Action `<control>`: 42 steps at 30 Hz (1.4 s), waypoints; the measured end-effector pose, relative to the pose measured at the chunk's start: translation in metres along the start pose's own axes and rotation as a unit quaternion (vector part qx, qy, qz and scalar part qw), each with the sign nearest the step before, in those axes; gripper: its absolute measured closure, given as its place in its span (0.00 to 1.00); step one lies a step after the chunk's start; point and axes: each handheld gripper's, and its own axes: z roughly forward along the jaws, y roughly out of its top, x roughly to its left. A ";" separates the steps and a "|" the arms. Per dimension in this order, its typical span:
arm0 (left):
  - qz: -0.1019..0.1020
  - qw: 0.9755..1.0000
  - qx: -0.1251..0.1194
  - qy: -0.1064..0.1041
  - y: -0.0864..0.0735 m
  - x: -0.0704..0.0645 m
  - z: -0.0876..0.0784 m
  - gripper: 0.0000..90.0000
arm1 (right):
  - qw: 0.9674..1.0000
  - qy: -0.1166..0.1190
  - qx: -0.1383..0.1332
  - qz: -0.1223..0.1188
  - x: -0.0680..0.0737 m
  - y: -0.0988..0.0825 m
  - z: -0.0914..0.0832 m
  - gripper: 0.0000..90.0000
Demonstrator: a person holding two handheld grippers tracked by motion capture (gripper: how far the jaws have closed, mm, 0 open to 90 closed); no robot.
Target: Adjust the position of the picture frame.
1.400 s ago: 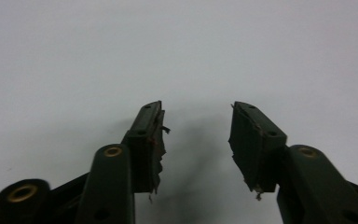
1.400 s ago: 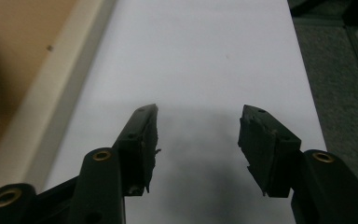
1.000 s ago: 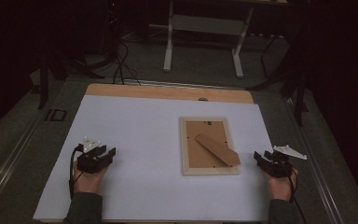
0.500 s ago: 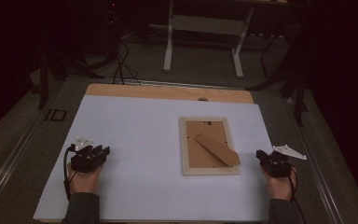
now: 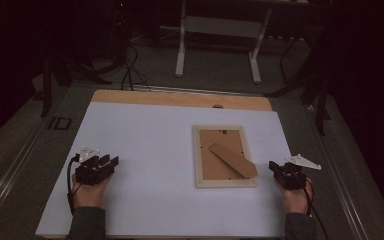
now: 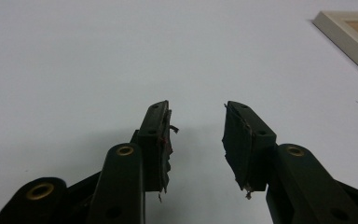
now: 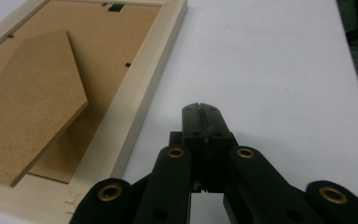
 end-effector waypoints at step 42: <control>0.066 0.997 0.013 -0.049 0.000 -0.019 0.005 0.79 | 0.994 0.079 0.061 -0.043 0.016 -0.007 0.024 1.00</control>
